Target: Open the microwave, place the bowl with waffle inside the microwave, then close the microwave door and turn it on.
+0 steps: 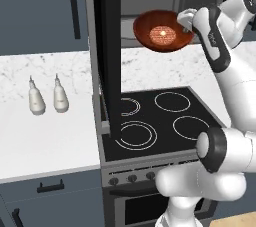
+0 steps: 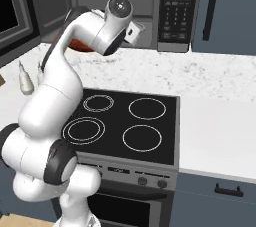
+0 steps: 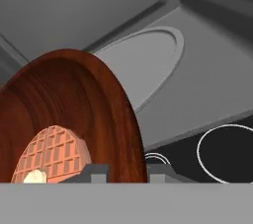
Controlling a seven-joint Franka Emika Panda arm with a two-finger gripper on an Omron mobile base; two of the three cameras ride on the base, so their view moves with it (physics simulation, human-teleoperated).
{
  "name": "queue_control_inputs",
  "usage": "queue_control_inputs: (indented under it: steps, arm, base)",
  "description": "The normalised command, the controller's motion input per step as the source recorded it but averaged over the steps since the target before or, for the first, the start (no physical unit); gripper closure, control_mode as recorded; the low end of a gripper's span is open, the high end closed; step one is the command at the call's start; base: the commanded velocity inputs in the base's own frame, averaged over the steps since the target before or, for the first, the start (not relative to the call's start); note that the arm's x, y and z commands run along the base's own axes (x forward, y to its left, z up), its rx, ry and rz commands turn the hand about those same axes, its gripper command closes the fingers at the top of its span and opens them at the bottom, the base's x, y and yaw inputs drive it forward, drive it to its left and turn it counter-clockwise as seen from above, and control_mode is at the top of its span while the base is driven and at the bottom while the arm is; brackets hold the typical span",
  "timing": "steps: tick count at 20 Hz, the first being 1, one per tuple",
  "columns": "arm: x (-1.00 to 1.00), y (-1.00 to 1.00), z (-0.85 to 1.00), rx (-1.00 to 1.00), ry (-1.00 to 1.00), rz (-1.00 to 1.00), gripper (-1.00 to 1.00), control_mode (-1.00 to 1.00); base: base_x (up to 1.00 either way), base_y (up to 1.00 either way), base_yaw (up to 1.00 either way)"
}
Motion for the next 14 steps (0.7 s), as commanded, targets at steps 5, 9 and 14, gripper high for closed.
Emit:
queue_control_inputs:
  steps: [5,9,14]
  arm:
    - [0.98,0.18,0.29,0.00,0.00,-0.19,1.00,-1.00]
    - [1.00,0.27,0.41,0.01,0.00,-0.13,1.00,-1.00]
    - [0.90,0.13,0.11,0.00,0.00,-0.16,1.00,-1.00]
  base:
    - [0.00,0.00,0.00]
    - [0.00,0.00,0.00]
    - [0.00,0.00,0.00]
